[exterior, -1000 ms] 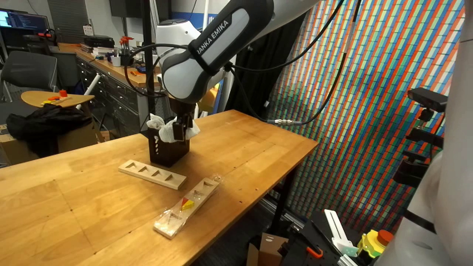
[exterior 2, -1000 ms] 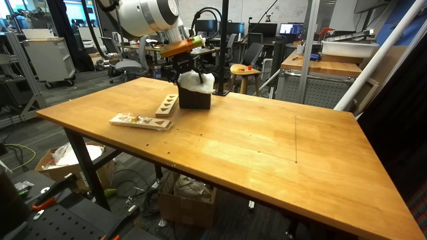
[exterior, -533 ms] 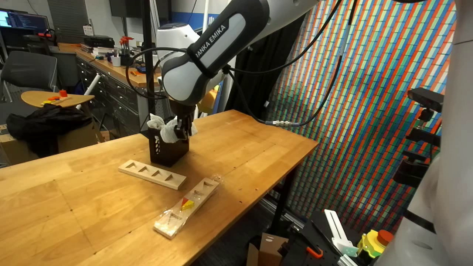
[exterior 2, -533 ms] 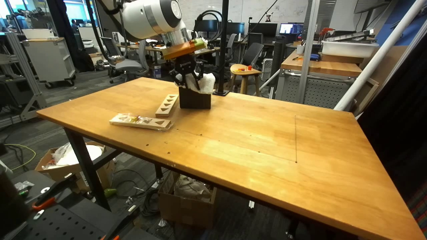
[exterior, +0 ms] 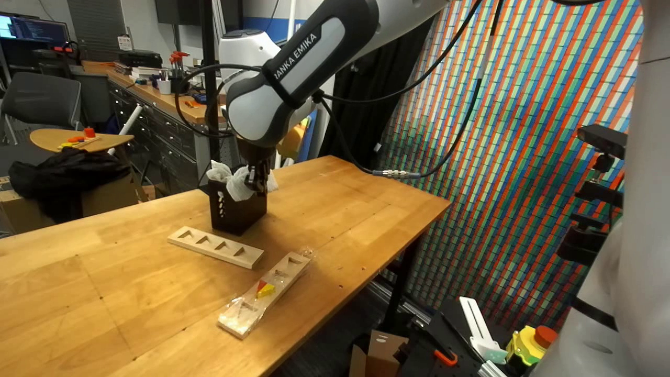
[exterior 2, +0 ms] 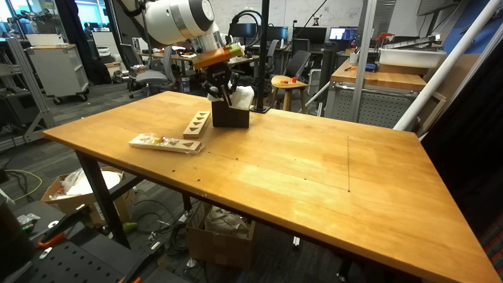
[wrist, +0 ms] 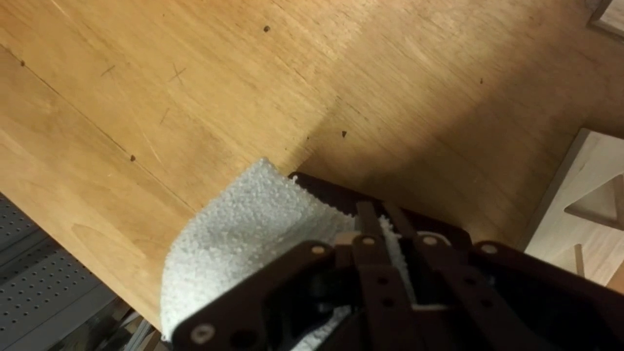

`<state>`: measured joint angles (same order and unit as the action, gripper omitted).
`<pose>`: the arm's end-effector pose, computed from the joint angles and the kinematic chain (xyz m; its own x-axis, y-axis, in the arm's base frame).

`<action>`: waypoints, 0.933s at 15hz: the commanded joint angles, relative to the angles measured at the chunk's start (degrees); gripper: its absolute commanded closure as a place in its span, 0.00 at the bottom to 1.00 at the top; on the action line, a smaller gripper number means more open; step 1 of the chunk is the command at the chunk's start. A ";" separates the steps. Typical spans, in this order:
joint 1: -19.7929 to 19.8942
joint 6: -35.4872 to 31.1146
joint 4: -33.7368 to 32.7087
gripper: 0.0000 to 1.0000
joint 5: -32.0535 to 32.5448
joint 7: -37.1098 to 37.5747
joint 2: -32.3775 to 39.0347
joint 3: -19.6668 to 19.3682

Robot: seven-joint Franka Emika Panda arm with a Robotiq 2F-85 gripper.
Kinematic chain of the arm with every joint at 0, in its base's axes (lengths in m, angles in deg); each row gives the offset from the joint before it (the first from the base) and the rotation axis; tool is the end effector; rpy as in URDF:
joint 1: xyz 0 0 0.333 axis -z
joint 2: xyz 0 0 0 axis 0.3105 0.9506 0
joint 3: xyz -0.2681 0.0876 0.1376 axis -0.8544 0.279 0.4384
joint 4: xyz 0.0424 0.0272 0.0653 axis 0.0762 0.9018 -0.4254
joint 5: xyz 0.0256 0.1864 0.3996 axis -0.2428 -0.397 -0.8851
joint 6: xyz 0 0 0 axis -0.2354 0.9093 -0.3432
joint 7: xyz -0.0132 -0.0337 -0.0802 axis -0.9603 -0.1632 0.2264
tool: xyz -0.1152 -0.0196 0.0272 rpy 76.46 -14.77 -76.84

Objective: Put the white towel inside the black box

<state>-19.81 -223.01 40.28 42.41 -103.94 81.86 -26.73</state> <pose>0.6584 0.0316 0.2759 0.7732 0.6338 -0.0201 0.6079 -0.7319 0.3077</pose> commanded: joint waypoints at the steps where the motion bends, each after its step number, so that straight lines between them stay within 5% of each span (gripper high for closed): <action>1: -1.01 0.64 -2.16 0.96 1.21 0.97 -0.06 -0.35; 14: -4.18 12.48 -10.77 0.96 4.32 -0.60 -1.59 0.52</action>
<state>-23.47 -214.05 32.24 45.27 -103.93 80.69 -26.45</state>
